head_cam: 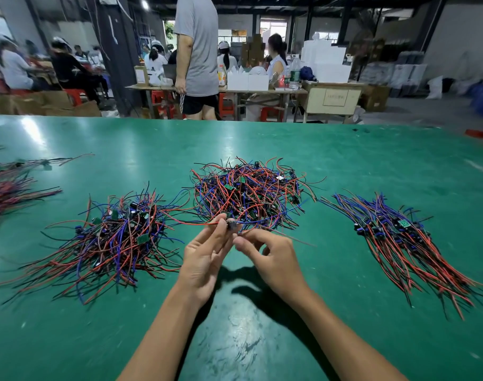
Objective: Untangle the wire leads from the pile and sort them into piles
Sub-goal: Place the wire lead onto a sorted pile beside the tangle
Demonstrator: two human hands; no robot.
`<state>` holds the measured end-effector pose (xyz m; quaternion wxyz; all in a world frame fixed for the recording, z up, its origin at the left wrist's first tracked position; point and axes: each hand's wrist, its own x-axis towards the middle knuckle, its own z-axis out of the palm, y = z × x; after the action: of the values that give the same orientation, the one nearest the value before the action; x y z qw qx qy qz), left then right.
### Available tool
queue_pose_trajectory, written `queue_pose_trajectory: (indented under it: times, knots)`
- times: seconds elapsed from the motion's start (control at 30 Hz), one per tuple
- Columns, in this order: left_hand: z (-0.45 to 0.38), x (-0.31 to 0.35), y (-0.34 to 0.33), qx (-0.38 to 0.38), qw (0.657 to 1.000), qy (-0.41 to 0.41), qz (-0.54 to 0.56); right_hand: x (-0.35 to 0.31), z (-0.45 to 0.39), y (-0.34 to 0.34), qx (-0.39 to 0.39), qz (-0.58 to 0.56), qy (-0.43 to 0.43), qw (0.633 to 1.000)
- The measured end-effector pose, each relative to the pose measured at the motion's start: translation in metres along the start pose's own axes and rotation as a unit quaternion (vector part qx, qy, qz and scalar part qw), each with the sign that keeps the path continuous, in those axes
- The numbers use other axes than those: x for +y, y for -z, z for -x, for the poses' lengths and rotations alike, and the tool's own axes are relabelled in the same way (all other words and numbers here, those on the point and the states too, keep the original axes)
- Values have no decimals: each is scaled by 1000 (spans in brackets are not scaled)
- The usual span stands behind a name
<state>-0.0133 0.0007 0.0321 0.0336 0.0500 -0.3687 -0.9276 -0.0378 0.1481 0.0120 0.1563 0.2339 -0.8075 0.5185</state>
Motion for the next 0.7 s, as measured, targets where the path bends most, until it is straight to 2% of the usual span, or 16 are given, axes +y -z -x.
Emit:
queue_pose_trajectory:
  times: [0.13, 0.27, 0.37, 0.43, 0.53, 0.57, 0.6, 0.7]
  knots:
    - [-2, -3, 1, -12, 999, -34, -29, -4, -1, 2, 54, -87, -59, 993]
    - [-3, -10, 0, -18, 995, -58, -85, -11, -6, 4, 62, -206, -105, 971]
    - [-1, -12, 0, -19, 981, -114, -157, -10, -9, 7, 65, -260, -144, 953]
    - [-2, -12, 4, -29, 944, -194, -265, -12, -12, 11, 59, -326, -195, 923]
    - [-3, -16, 9, -1, 835, -325, -444, -10, -18, 24, 18, -414, -245, 876]
    - [-3, -18, 10, 15, 823, -334, -459, -7, -18, 30, -5, -419, -247, 874]
    - [-3, -18, 8, 31, 834, -312, -454, -5, -19, 34, -30, -409, -242, 879]
    - [1, -13, 0, 15, 928, -137, -346, -1, -17, 40, -93, -309, -204, 924]
